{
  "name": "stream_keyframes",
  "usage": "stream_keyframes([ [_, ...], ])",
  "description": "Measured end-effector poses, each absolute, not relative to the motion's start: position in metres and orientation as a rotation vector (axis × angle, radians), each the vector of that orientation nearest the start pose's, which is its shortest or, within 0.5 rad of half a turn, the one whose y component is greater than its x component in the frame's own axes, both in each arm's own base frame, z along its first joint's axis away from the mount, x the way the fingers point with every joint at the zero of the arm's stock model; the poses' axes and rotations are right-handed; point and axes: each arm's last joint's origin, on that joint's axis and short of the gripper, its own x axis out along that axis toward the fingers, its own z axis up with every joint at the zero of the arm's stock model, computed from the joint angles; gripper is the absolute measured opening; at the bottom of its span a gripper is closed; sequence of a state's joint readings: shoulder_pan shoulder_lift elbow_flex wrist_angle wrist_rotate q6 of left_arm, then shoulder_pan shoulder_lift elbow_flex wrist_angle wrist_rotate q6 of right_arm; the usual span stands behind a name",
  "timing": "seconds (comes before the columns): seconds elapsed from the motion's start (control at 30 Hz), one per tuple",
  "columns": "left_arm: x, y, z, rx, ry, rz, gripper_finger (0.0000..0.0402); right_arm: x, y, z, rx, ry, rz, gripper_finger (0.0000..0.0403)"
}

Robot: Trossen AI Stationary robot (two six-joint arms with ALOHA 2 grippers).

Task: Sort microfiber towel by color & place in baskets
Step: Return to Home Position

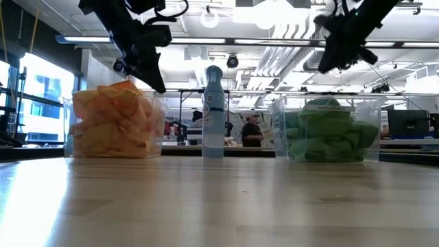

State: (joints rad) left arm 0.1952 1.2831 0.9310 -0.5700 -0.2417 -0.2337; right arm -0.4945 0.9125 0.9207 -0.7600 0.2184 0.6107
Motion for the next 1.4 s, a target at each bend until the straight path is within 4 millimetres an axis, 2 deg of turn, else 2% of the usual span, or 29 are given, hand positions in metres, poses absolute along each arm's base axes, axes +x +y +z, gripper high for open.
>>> stream_keyframes([
  [0.1,0.250,0.052,0.253,-0.184,0.862,0.495,0.0010,0.157,-0.072,0.313,0.590,0.509,-0.831,0.0010],
  [0.4,0.246,0.038,0.258,-0.142,0.781,0.432,0.0001,0.172,-0.025,0.306,0.424,0.578,-0.619,0.0003],
  [0.57,0.220,0.031,0.244,-0.165,0.620,0.372,0.0000,0.173,-0.003,0.292,0.381,0.644,-0.510,0.0001],
  [0.7,0.191,0.025,0.224,-0.153,0.511,0.251,0.0000,0.171,0.011,0.269,0.433,0.798,-0.281,0.0001],
  [0.83,0.168,0.020,0.211,-0.158,0.380,0.164,0.0000,0.169,0.018,0.245,0.465,0.855,-0.238,0.0001],
  [1.0,0.145,0.012,0.195,-0.227,0.287,0.124,0.0000,0.173,0.025,0.224,0.450,0.784,-0.207,0.0000],
  [1.17,0.130,0.002,0.188,-0.167,0.210,0.049,0.0000,0.177,0.027,0.217,0.460,0.699,-0.189,0.0000],
  [1.4,0.111,-0.004,0.180,-0.075,0.072,0.015,0.0000,0.181,0.028,0.220,0.469,0.643,-0.178,0.0000],
])
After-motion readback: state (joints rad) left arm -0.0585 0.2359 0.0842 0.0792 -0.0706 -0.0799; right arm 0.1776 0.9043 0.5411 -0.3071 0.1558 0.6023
